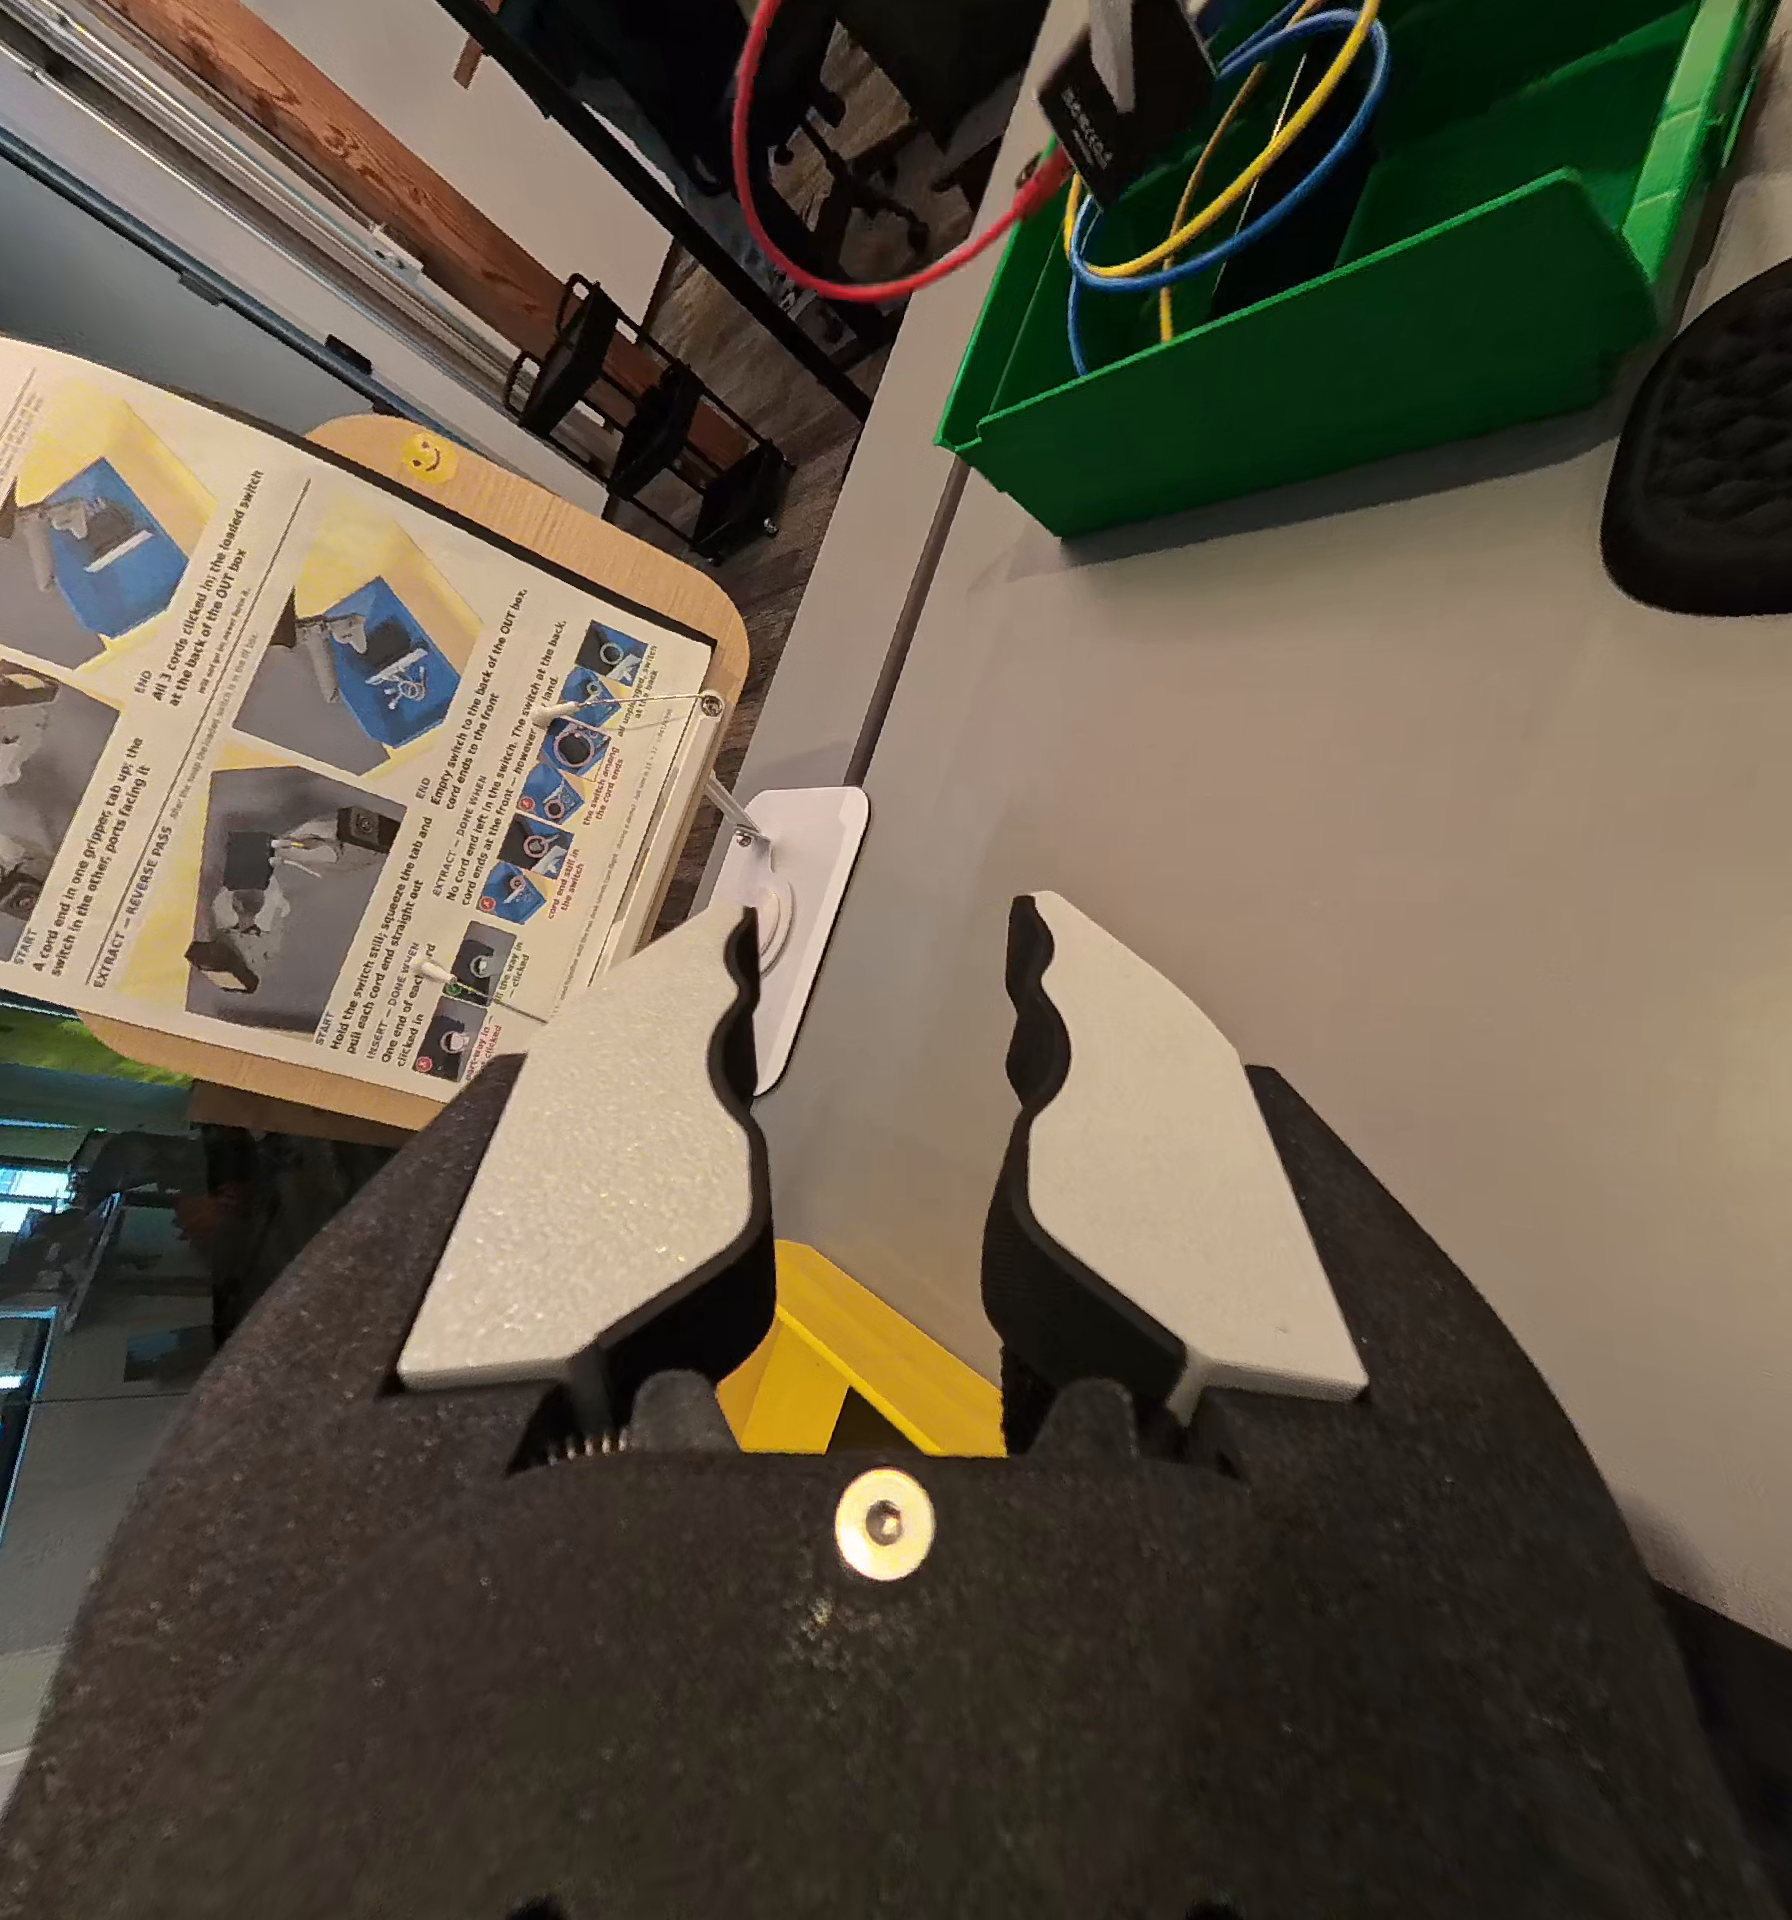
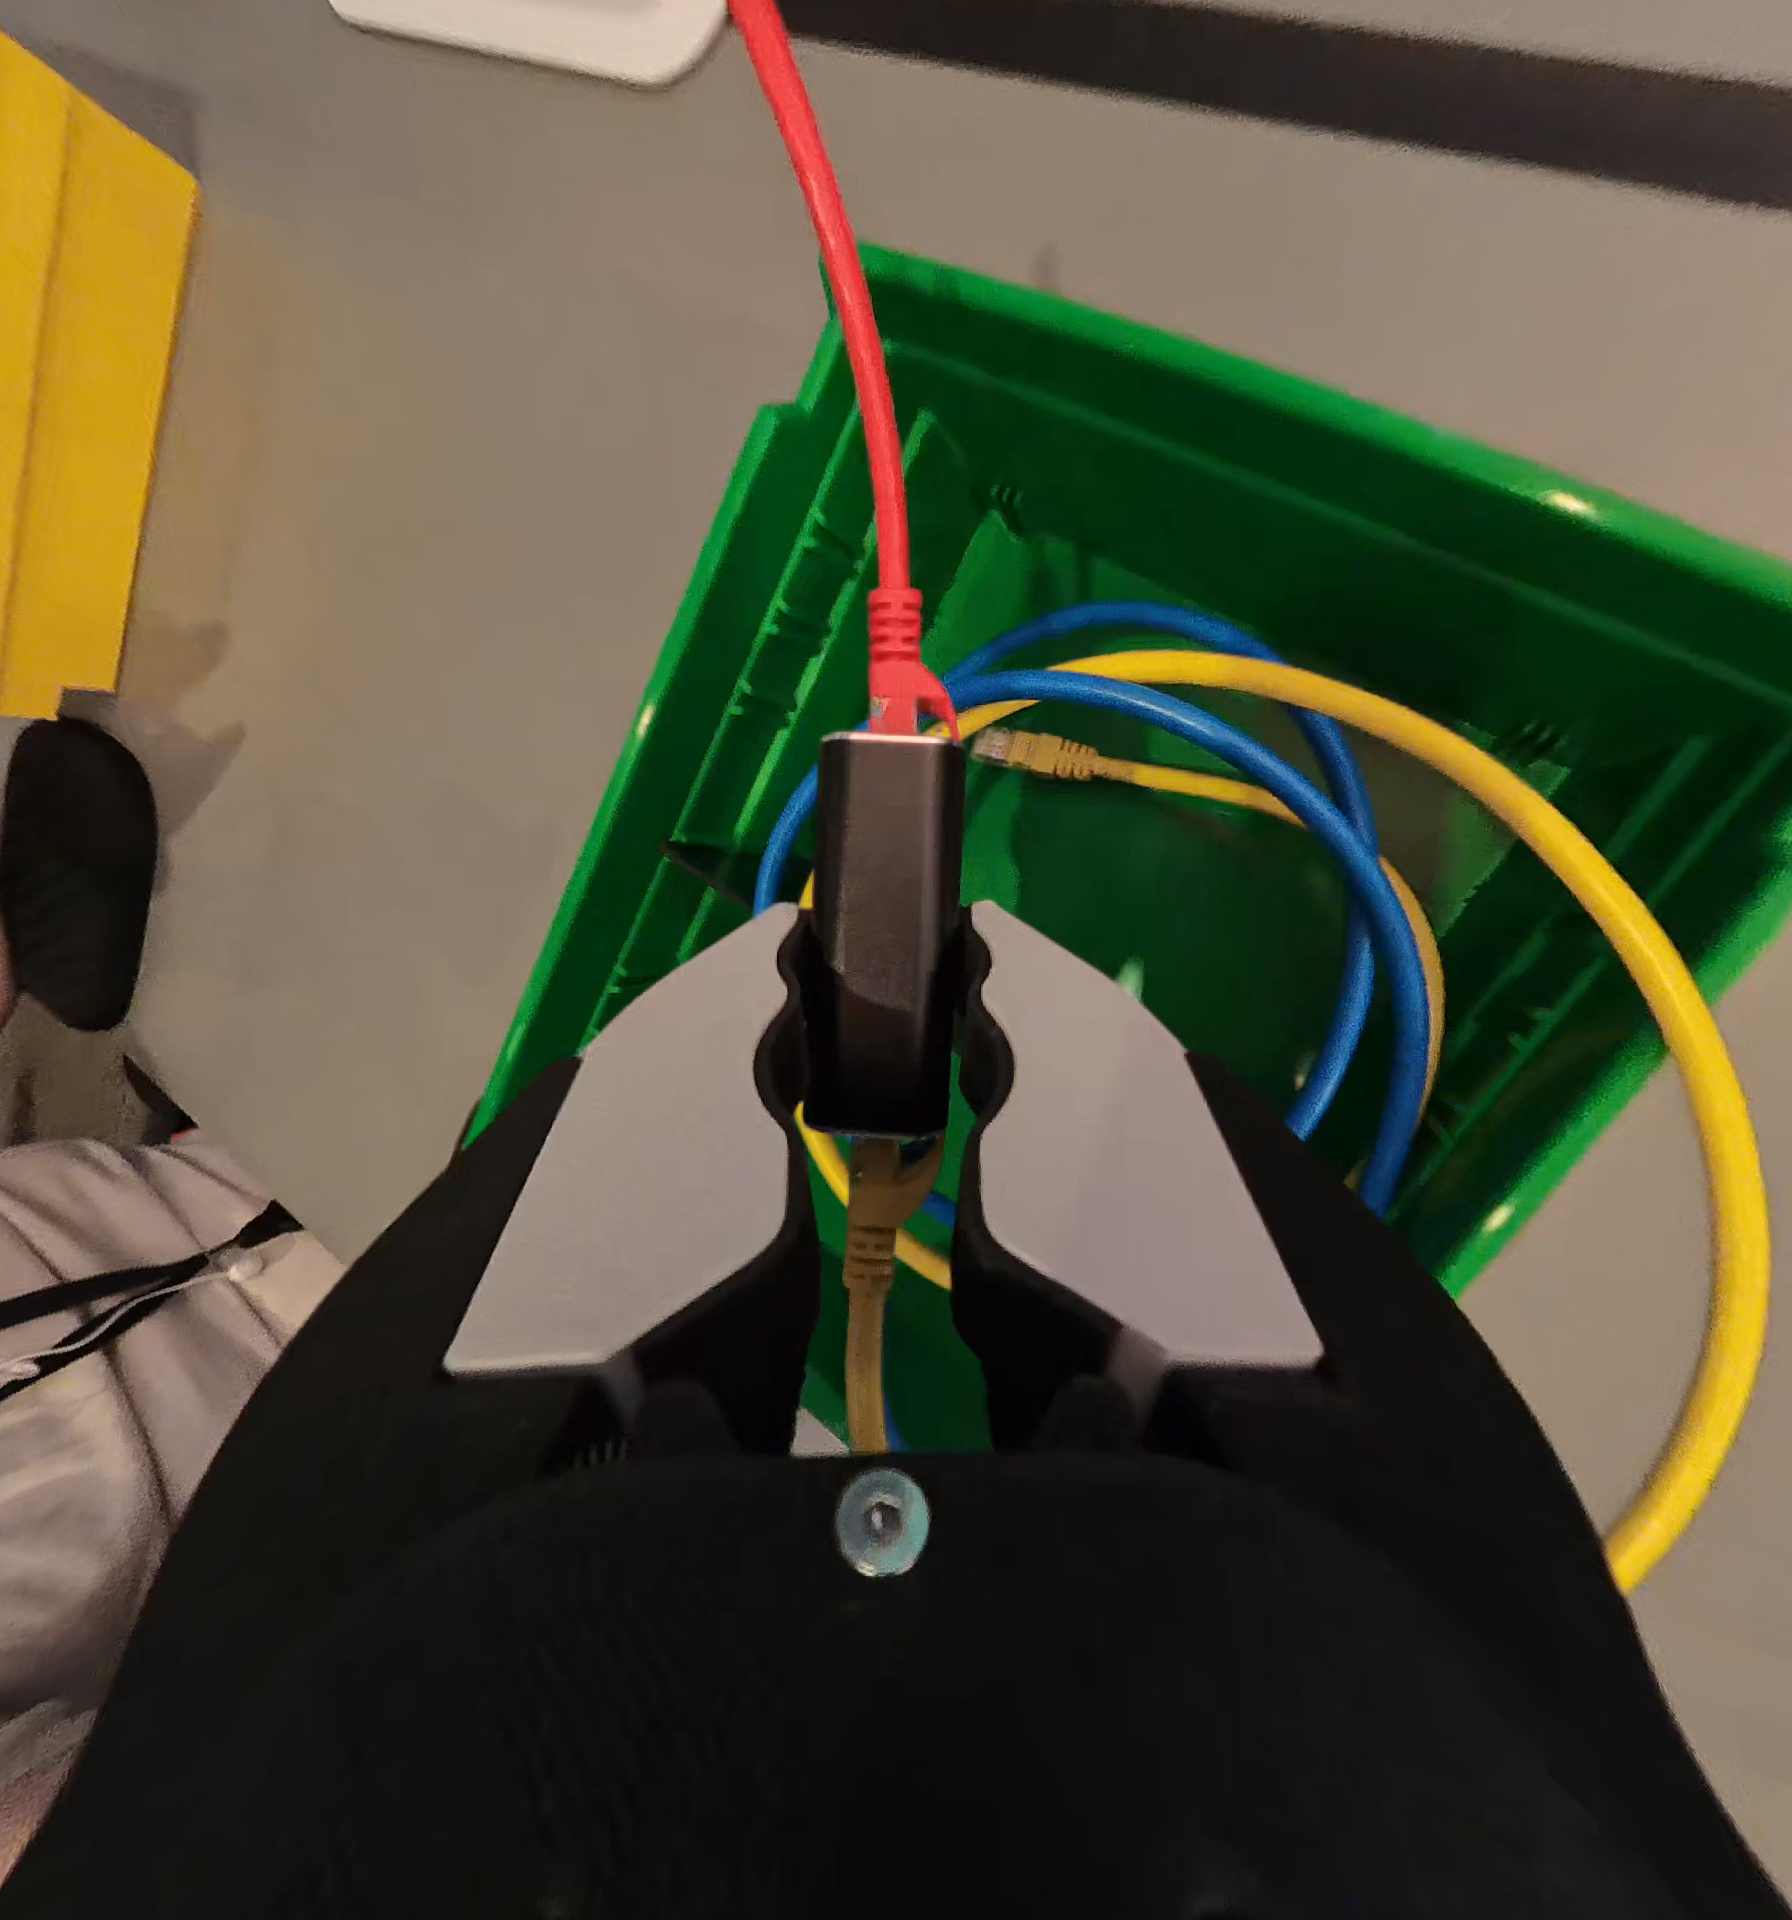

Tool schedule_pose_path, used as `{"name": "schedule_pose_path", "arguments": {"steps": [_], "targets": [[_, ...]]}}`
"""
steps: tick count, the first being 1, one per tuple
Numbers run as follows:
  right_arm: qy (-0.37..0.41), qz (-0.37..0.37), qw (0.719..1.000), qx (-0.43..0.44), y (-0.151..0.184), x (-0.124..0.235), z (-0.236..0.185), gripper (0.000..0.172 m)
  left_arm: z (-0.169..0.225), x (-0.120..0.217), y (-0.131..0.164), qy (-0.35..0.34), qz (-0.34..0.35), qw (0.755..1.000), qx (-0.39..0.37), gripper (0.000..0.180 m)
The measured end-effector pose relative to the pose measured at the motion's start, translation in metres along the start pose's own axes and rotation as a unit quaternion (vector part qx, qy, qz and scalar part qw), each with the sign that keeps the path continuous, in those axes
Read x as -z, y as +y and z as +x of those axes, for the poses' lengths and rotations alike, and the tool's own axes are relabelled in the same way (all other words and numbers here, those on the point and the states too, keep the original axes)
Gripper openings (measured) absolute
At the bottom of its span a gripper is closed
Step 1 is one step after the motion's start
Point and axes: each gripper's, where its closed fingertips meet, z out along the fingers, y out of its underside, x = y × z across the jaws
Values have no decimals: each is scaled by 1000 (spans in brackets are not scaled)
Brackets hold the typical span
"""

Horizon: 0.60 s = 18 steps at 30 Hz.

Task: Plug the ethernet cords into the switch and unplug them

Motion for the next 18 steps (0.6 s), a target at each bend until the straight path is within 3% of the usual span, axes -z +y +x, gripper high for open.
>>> {"name": "schedule_pose_path", "arguments": {"steps": [11,18], "targets": [[61,-153,985,39,15,-45,30,27,2,-7,4,7,-9,1000,1,45],[31,-158,987,-18,15,-65,42,27,2,-7,5,6,-10,1000,2,45]]}}
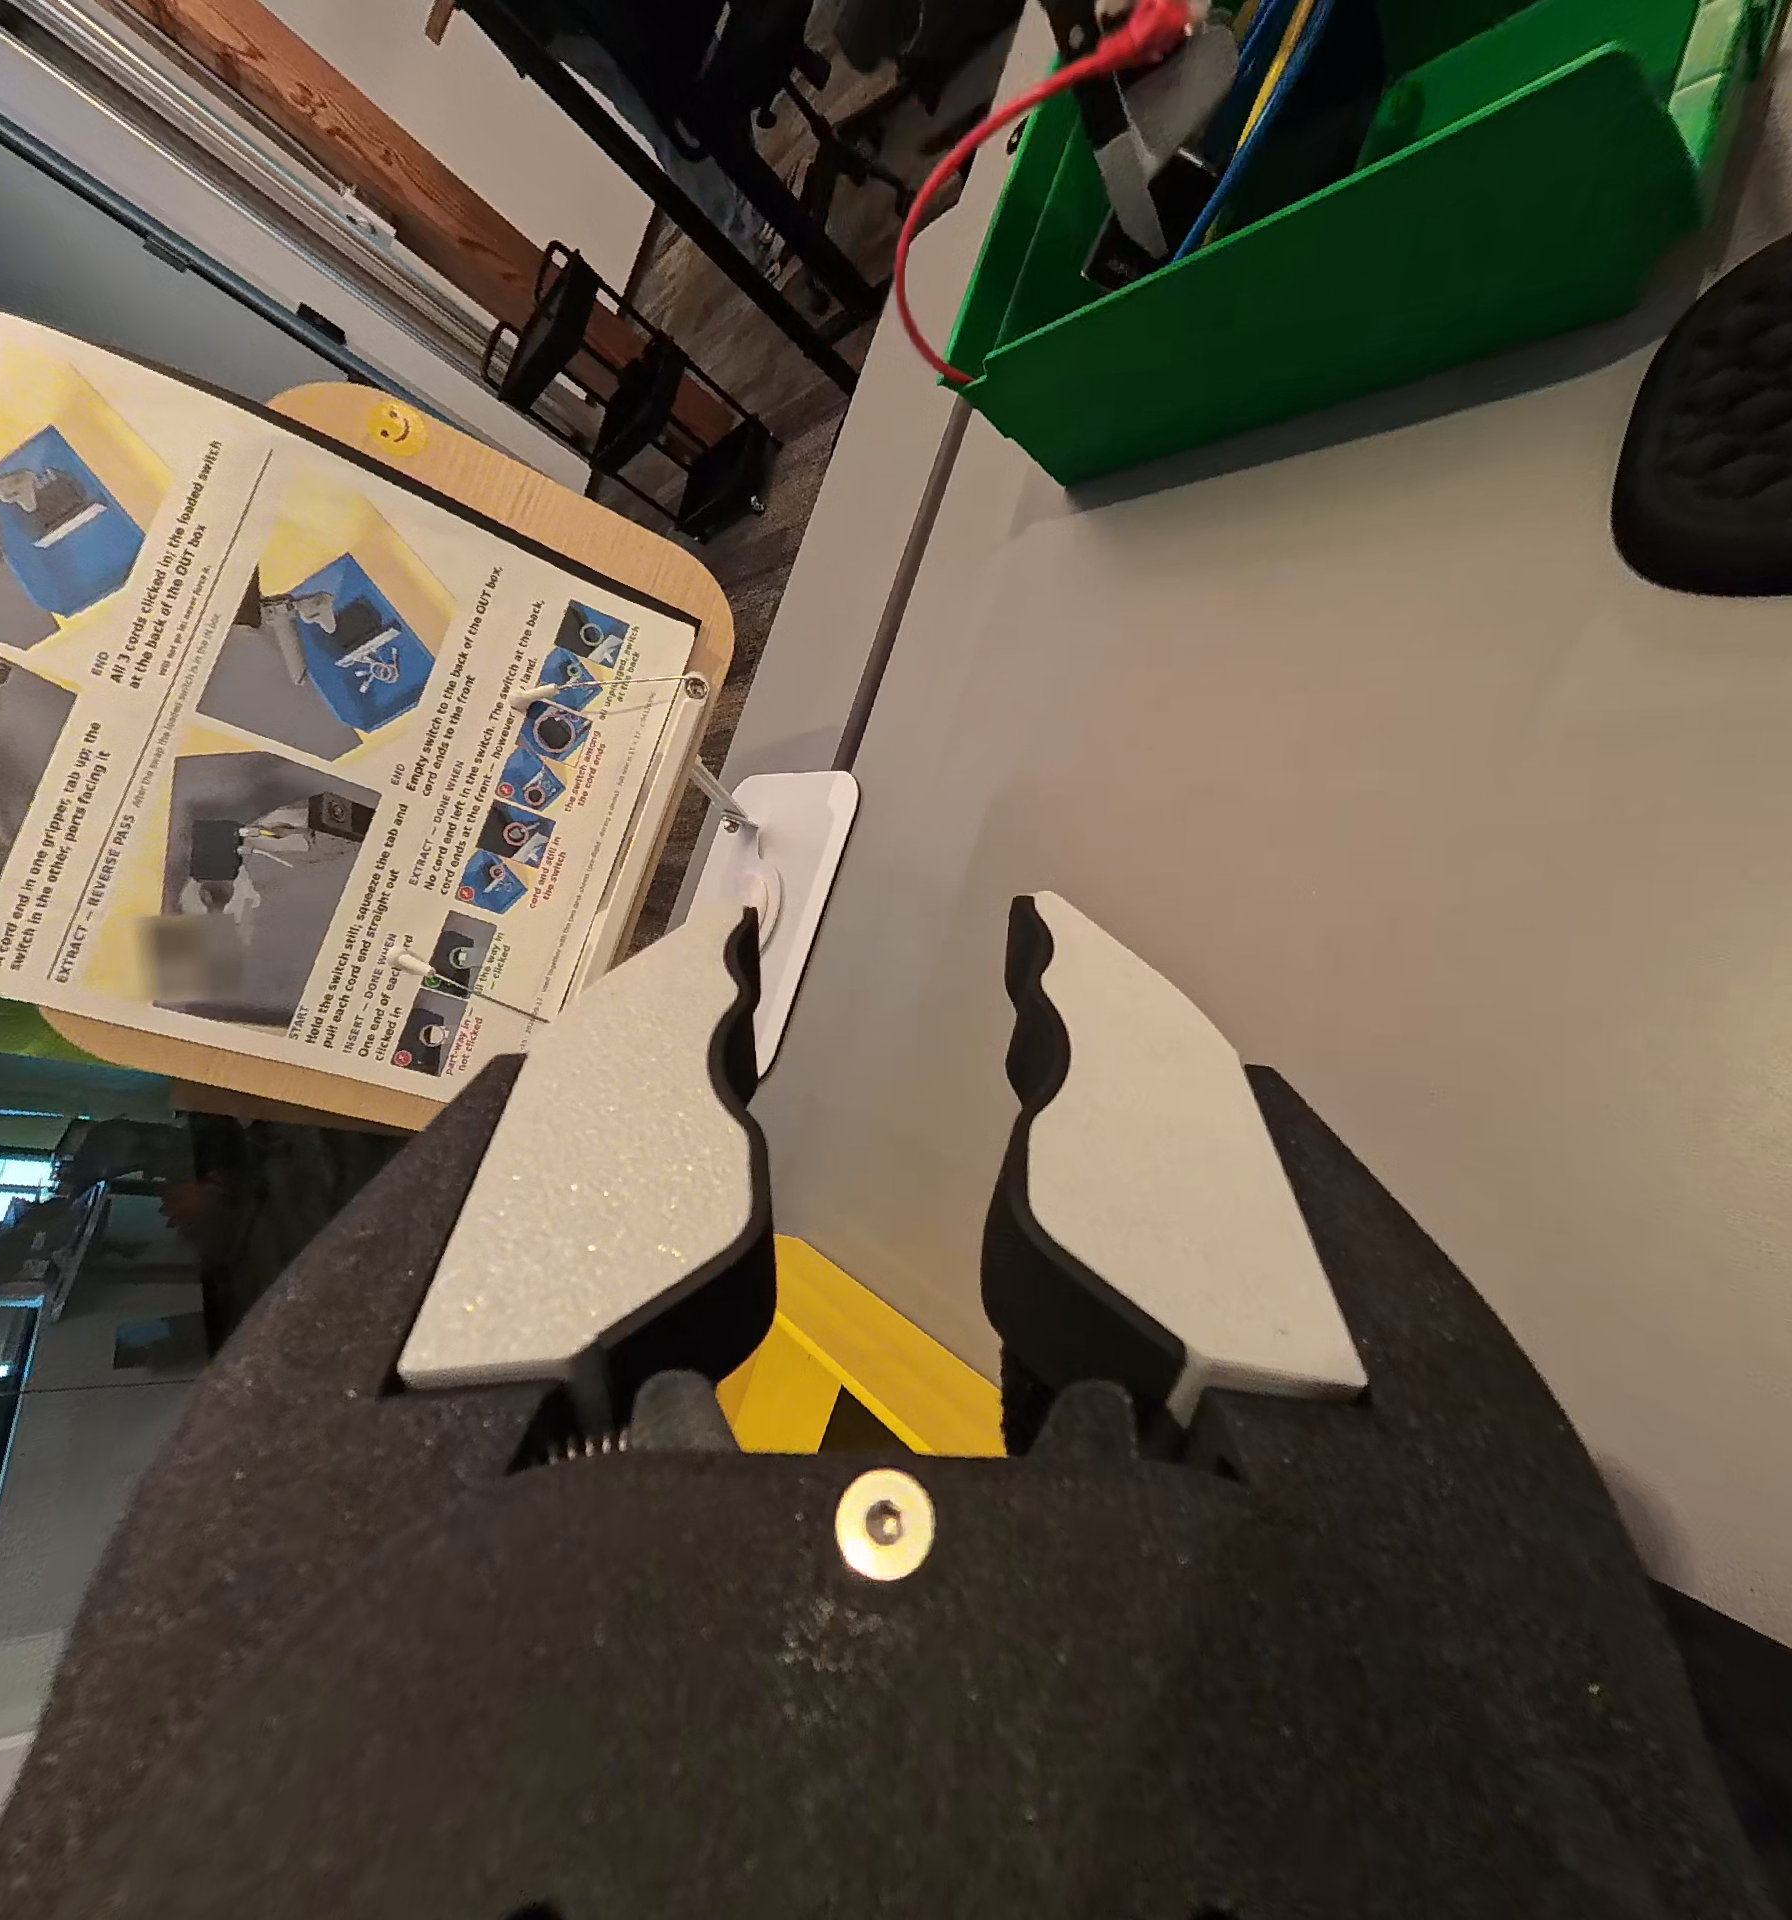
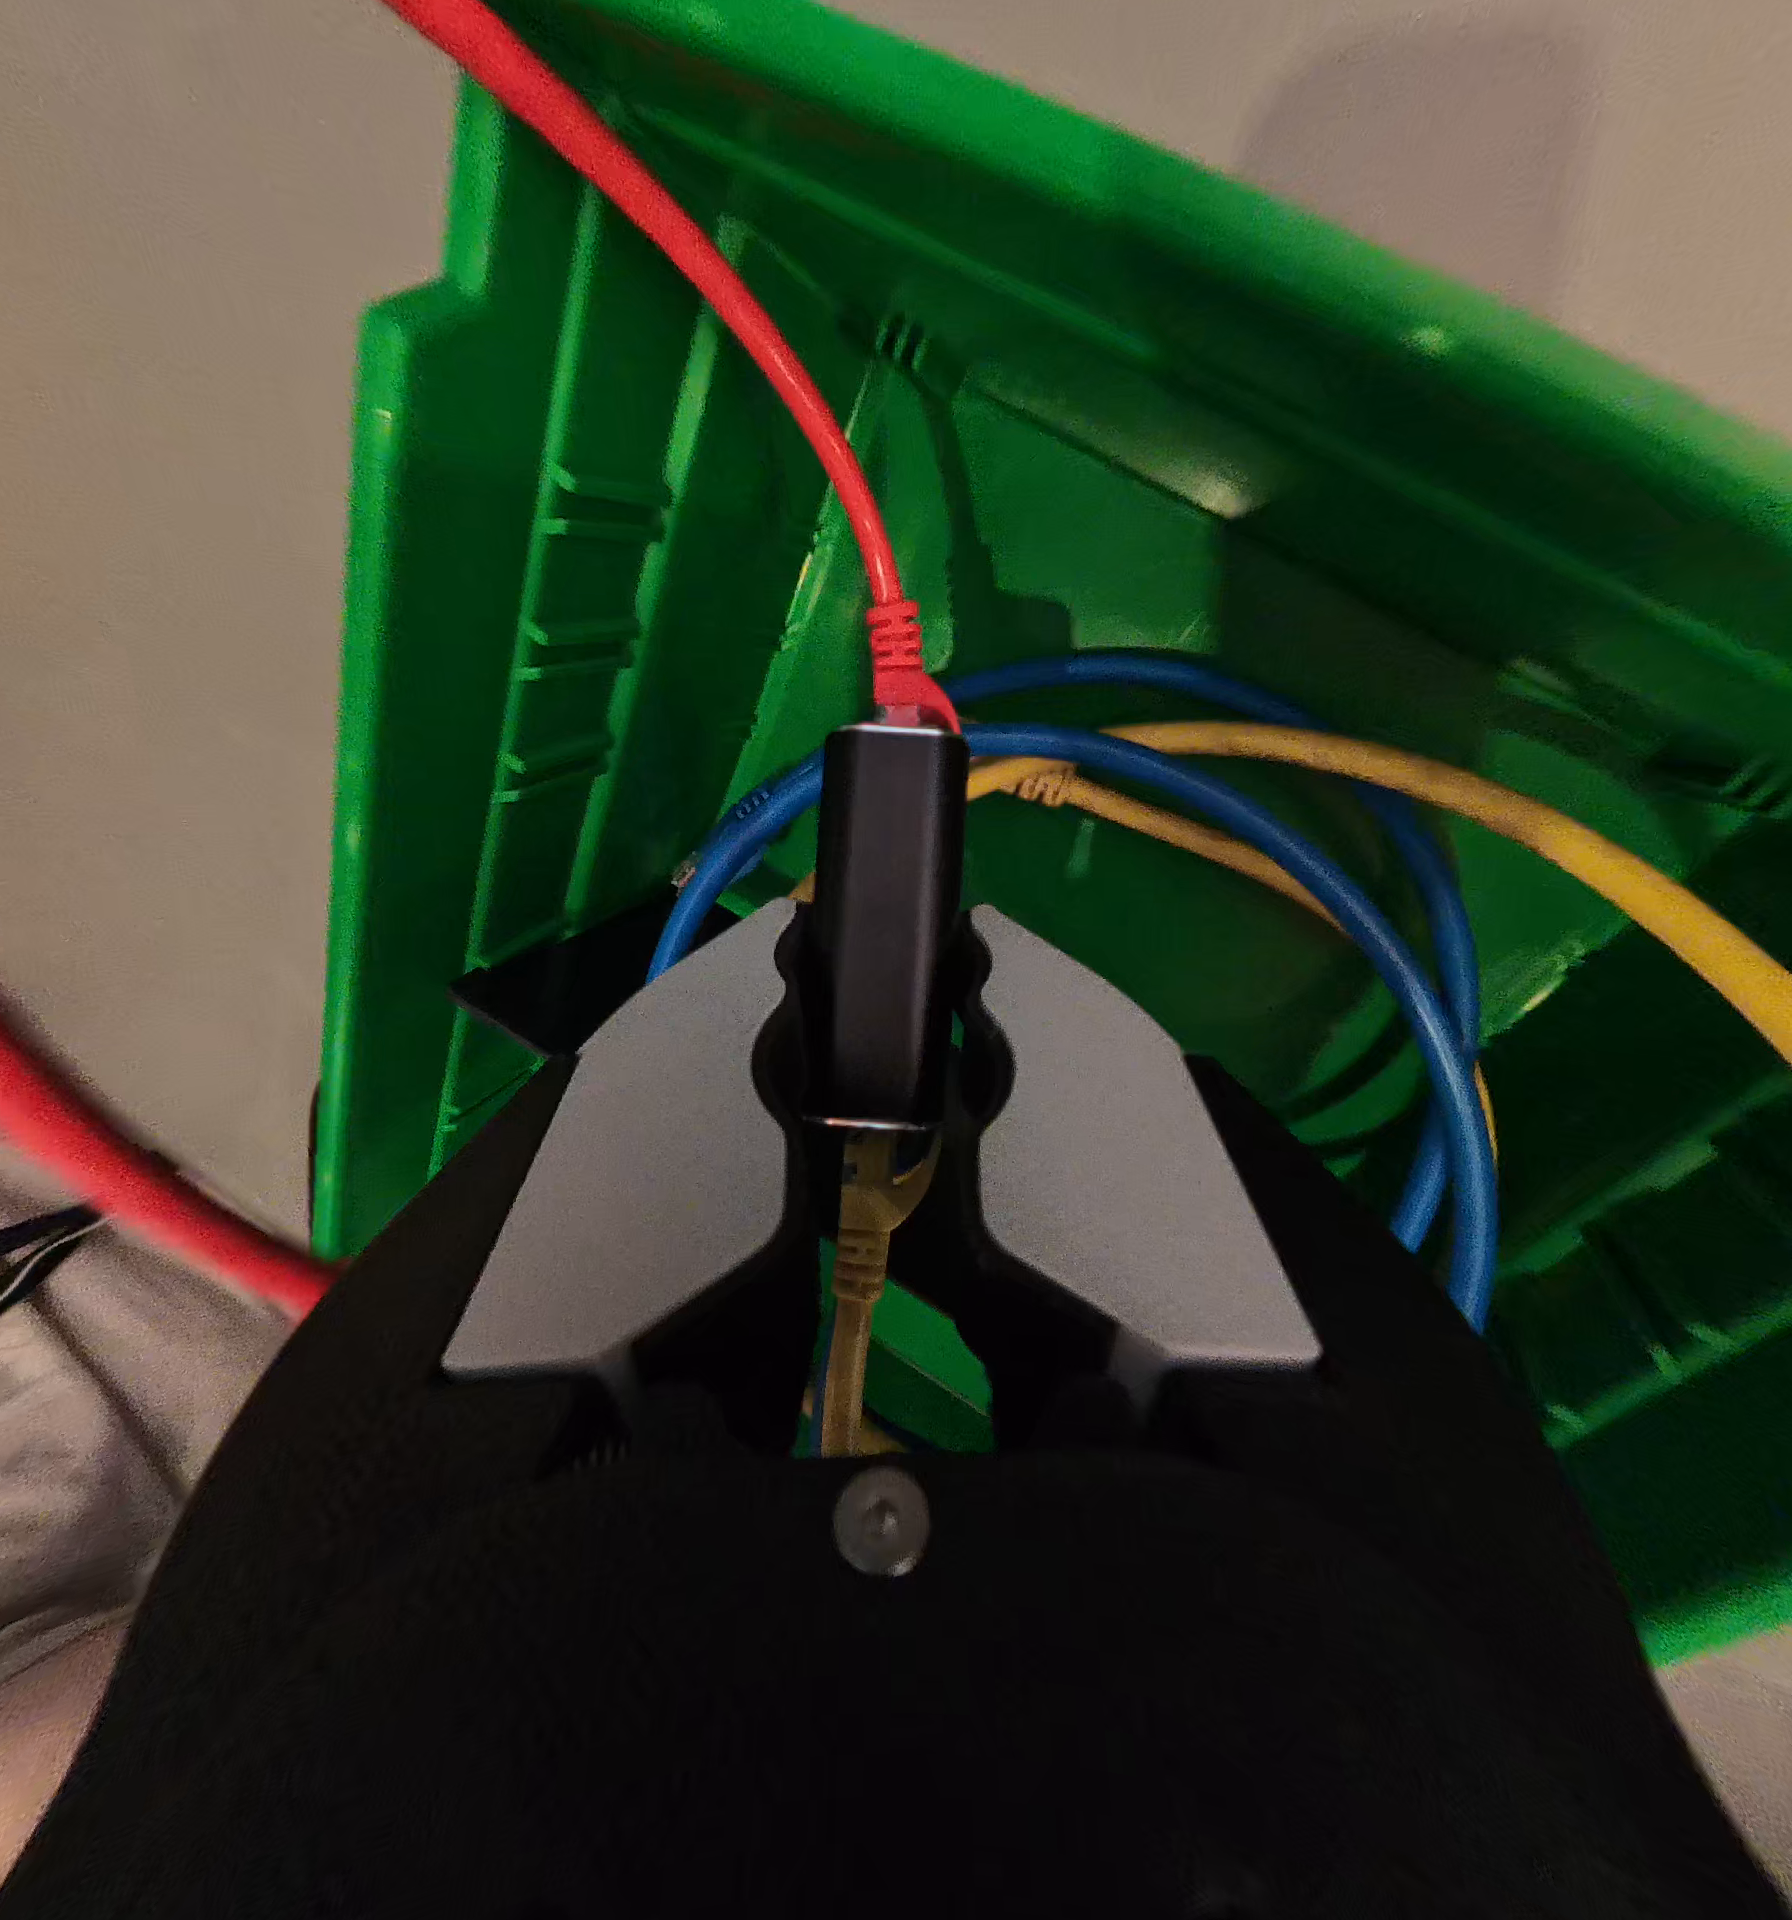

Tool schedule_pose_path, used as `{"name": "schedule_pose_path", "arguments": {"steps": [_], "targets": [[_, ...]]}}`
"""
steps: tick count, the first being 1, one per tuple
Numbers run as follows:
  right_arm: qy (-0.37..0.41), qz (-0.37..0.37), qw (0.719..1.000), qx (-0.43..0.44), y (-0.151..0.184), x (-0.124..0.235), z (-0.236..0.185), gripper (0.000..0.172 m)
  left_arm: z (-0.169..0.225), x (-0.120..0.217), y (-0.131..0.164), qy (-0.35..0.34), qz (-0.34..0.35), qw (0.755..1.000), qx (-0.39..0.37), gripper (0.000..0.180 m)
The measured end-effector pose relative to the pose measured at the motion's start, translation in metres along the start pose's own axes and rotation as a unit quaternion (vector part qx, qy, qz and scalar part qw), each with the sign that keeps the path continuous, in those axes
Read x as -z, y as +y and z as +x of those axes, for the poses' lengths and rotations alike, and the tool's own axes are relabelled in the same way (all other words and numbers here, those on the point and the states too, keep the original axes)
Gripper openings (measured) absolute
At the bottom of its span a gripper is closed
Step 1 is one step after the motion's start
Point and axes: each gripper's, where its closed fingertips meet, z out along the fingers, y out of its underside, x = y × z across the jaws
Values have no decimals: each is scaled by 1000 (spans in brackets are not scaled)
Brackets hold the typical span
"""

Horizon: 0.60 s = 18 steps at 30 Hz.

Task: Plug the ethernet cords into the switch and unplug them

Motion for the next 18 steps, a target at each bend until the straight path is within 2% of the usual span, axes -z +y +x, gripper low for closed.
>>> {"name": "schedule_pose_path", "arguments": {"steps": [4,9,13,18], "targets": [[2,-42,999,-3,0,-5,4,26,1,-1,0,1,-3,1000,-4,45],[78,-105,982,137,-8,-7,2,28,0,1,0,-1,-3,1000,-5,45],[143,-148,962,180,-14,-11,7,31,0,0,2,-1,-6,1000,-5,45],[182,-107,959,189,-33,1,4,38,0,0,2,1,-5,1000,-4,45]]}}
